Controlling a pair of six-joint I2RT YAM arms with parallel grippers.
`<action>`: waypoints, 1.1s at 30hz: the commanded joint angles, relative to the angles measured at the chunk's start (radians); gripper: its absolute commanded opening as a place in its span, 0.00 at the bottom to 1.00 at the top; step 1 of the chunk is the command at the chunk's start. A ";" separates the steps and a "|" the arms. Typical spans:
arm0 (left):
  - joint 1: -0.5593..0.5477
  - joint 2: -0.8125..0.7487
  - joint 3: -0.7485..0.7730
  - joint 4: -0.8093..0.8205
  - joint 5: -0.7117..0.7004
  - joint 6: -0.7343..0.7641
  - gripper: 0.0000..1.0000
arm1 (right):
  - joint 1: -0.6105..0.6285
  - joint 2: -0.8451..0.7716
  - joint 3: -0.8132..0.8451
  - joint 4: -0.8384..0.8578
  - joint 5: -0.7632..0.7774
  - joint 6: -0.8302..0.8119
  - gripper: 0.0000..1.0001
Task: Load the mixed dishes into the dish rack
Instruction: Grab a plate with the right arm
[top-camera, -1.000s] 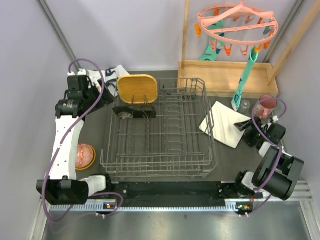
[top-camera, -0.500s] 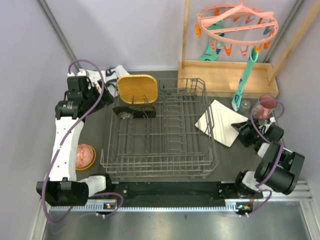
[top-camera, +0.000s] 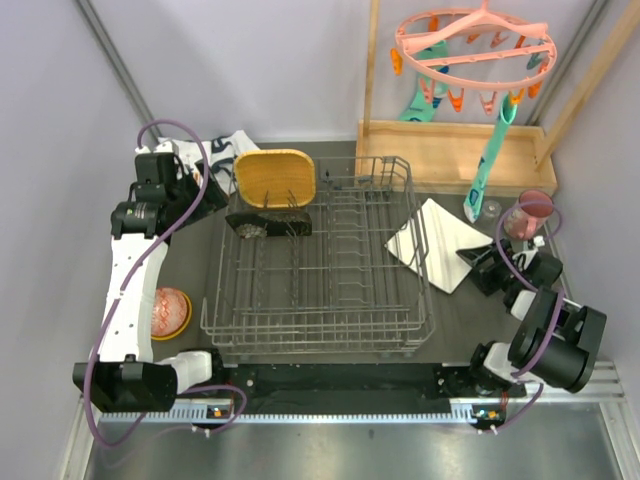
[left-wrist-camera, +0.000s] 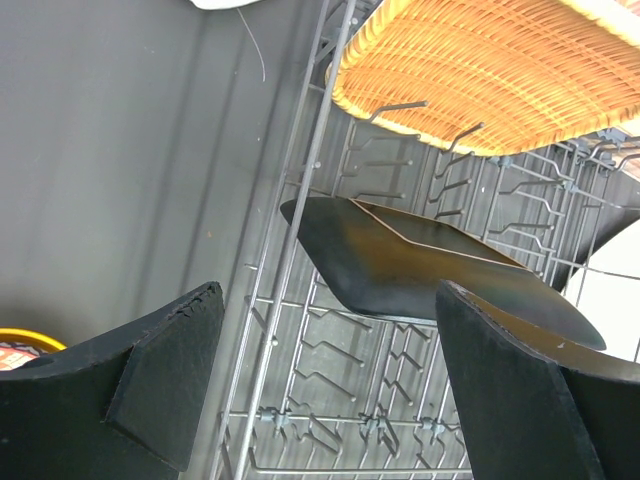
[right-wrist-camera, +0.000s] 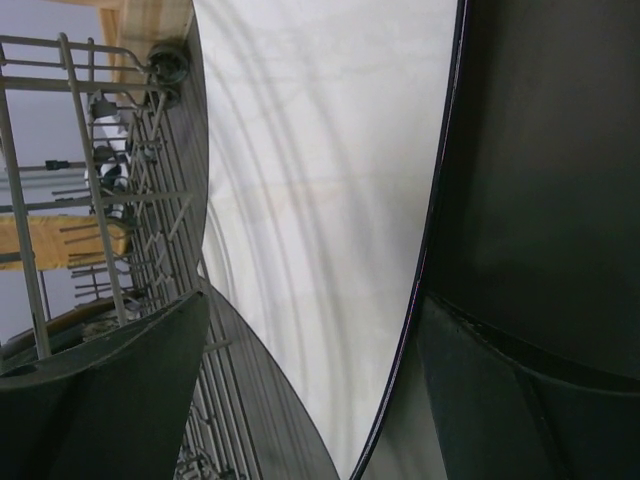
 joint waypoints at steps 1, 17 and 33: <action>0.005 -0.029 -0.014 0.035 -0.011 -0.005 0.91 | 0.015 -0.048 -0.011 0.138 -0.074 0.030 0.82; 0.005 -0.030 -0.027 0.040 -0.010 -0.007 0.91 | 0.022 -0.047 -0.025 0.203 -0.082 0.055 0.82; 0.005 -0.027 -0.026 0.040 -0.008 -0.007 0.91 | 0.094 0.060 0.099 -0.050 0.054 -0.034 0.81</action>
